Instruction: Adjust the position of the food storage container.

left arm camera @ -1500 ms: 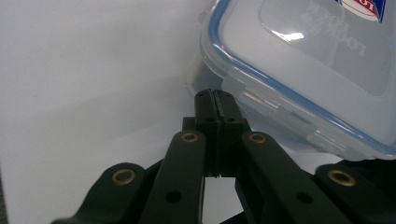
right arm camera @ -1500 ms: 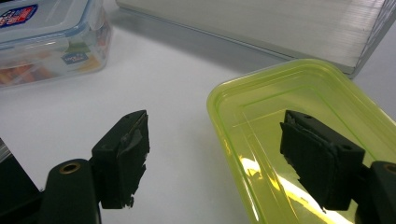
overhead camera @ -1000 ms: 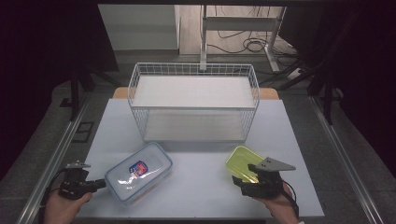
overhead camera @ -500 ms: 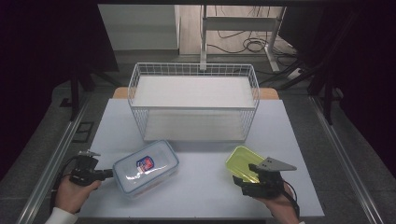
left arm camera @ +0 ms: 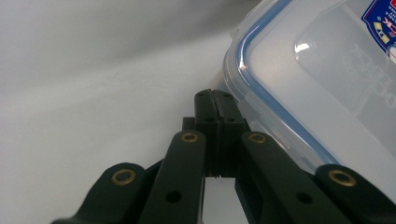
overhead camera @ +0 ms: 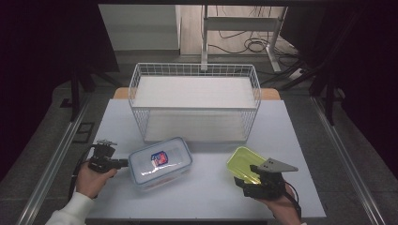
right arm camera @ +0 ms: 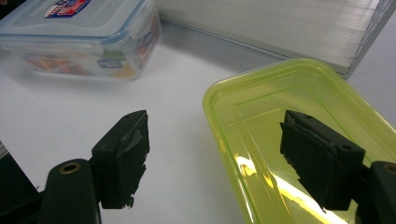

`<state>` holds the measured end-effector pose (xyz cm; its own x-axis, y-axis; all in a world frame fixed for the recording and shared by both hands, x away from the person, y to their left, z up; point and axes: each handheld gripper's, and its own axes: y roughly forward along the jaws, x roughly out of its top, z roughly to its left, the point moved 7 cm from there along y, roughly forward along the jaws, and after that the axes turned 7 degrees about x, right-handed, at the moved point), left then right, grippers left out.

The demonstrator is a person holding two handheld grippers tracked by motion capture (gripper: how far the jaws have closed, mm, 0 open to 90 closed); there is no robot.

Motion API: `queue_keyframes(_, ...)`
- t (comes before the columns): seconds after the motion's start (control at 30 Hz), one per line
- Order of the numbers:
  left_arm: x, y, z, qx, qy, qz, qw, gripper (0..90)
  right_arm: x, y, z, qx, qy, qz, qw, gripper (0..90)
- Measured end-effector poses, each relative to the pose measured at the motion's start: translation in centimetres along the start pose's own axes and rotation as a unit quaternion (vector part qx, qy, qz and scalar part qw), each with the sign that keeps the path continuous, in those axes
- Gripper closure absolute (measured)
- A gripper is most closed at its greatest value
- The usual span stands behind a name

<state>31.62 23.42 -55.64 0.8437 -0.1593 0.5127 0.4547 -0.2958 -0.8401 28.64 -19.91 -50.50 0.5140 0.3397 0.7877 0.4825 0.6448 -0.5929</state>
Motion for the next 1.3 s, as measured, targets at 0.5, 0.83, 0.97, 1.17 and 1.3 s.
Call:
queue_keyframes(0.5,1.3,1.0,-1.3,-0.011,0.011,-0.010,0.9998,90.0,0.2,0.0,0.4,-0.002,-0.015,0.001,0.9999,25.1)
queue_keyframes(0.83,-0.4,-2.1,-1.1,0.008,0.020,-0.051,0.9985,45.3,1.4,-0.1,1.6,0.009,-0.029,0.003,0.9995,32.8)
queue_keyframes(0.97,-0.8,-2.8,-1.4,0.000,0.026,-0.057,0.9980,28.8,2.5,0.8,2.3,0.024,-0.024,0.016,0.9993,44.0)
queue_keyframes(1.17,-1.2,-3.1,-2.1,-0.008,0.044,-0.055,0.9975,21.9,5.2,4.0,4.4,0.043,-0.033,0.048,0.9974,45.9)
queue_keyframes(1.3,-1.4,-3.0,-2.6,-0.006,0.055,-0.054,0.9970,21.6,7.1,6.2,5.5,0.045,-0.035,0.055,0.9968,45.5)
